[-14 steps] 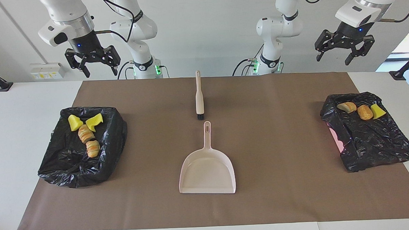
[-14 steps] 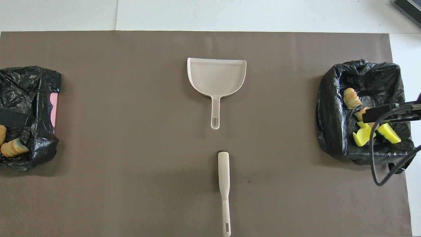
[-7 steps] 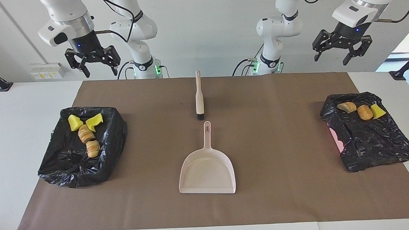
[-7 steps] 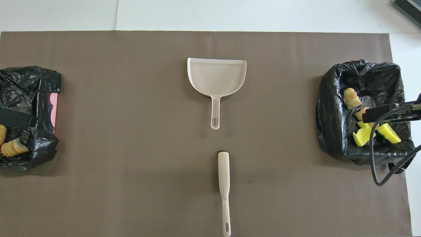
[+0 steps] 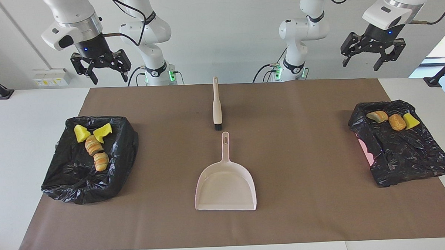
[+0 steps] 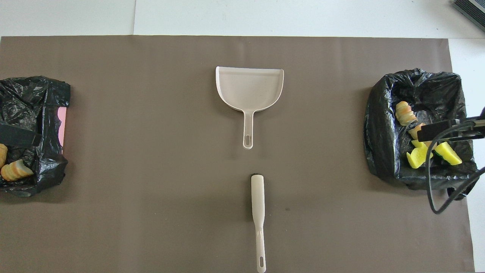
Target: Sweep and dump trash in bin
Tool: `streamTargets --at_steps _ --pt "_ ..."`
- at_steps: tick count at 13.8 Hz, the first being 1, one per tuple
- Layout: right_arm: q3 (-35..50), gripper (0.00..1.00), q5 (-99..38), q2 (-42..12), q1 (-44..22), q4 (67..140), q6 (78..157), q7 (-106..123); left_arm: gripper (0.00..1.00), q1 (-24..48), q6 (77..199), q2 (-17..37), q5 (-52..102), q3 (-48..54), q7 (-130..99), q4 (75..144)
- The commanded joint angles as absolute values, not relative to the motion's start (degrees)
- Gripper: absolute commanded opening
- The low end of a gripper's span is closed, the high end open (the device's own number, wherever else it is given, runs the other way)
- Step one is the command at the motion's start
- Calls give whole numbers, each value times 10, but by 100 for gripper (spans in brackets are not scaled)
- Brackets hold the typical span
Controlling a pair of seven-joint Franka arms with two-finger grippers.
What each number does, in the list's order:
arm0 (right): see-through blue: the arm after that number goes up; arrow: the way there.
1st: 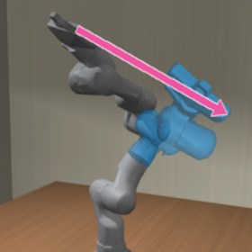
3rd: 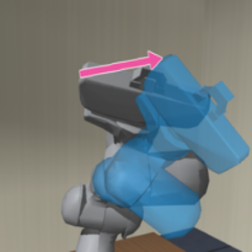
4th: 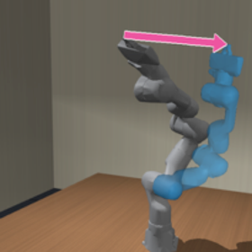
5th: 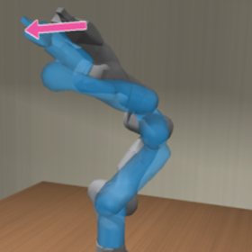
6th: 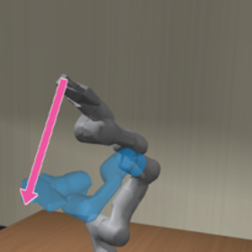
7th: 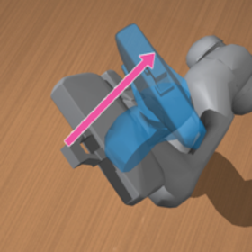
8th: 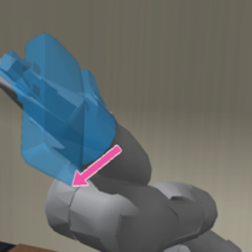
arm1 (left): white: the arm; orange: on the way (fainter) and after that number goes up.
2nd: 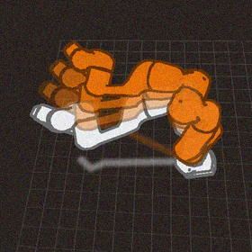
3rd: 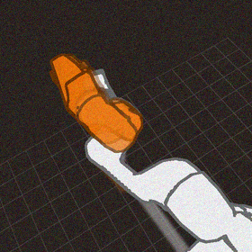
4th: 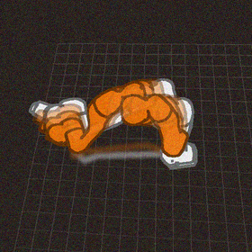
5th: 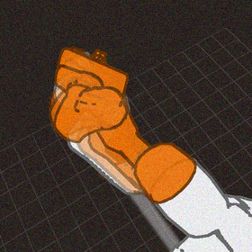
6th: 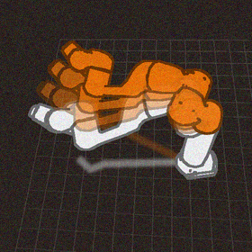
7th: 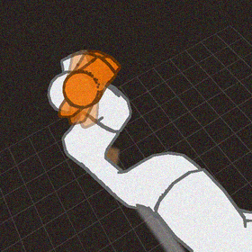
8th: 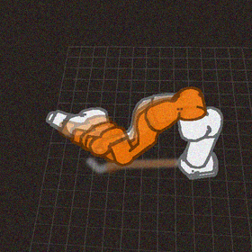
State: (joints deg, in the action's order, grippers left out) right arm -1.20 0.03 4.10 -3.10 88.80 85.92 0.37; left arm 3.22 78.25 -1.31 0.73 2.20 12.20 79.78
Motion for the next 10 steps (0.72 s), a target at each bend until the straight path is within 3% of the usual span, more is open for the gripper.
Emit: streamTargets --at_steps 1,10 --pt "-10 100 -3 54 -25 903 864 9 100 22 773 -16 9 27 114 795" --pt "-10 100 -3 54 -25 903 864 9 100 30 776 -19 4 30 44 802"
